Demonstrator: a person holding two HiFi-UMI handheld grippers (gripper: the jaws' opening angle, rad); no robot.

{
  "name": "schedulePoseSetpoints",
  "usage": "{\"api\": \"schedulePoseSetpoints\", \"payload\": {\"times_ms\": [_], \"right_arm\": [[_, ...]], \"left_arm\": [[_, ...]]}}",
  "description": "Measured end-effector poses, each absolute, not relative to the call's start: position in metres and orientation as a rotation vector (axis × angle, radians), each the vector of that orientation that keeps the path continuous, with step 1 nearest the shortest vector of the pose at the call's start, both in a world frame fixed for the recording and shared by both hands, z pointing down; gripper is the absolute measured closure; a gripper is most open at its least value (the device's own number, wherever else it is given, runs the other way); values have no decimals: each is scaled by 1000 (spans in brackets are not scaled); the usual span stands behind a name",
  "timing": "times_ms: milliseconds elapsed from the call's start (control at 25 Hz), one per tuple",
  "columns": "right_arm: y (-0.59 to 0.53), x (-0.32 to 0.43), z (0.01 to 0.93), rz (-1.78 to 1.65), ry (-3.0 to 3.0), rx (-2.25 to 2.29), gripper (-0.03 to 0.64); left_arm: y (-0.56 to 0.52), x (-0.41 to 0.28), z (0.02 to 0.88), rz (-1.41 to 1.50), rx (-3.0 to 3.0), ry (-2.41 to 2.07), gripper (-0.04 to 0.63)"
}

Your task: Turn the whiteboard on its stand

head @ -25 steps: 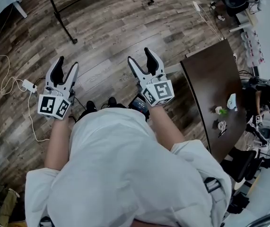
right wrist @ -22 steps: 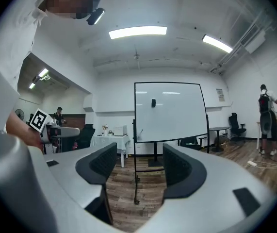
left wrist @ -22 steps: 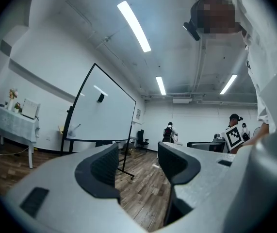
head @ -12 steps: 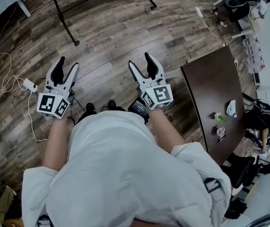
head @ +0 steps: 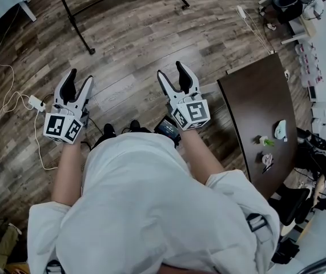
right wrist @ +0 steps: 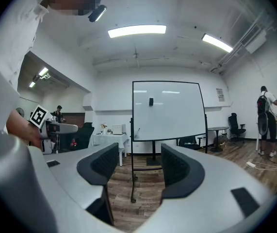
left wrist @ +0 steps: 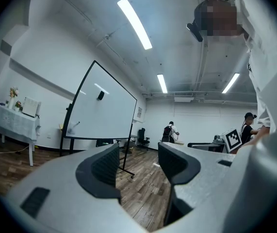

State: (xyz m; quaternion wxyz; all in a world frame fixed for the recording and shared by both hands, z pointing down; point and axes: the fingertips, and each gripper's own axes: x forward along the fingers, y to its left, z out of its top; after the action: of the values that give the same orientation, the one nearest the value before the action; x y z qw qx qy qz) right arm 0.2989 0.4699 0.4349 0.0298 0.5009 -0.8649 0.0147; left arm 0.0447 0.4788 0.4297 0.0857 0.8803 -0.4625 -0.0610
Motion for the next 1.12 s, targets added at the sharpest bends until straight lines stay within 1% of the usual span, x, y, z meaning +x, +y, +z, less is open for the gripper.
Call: {"api": "schedulePoseSetpoints", "payload": {"times_ms": [280,720,1120], "right_arm": [[461,322,440,59,-2670,1540,347],[451,365,469,121,-2693,1519,360],[420,374,486,174,-2692,1495,362]], "left_arm": [[467,68,431,-184,2607,-1383,356],[454,131,446,-179,2591,-1342,356],[425,133,469,-170,2532,-1377,356]]}}
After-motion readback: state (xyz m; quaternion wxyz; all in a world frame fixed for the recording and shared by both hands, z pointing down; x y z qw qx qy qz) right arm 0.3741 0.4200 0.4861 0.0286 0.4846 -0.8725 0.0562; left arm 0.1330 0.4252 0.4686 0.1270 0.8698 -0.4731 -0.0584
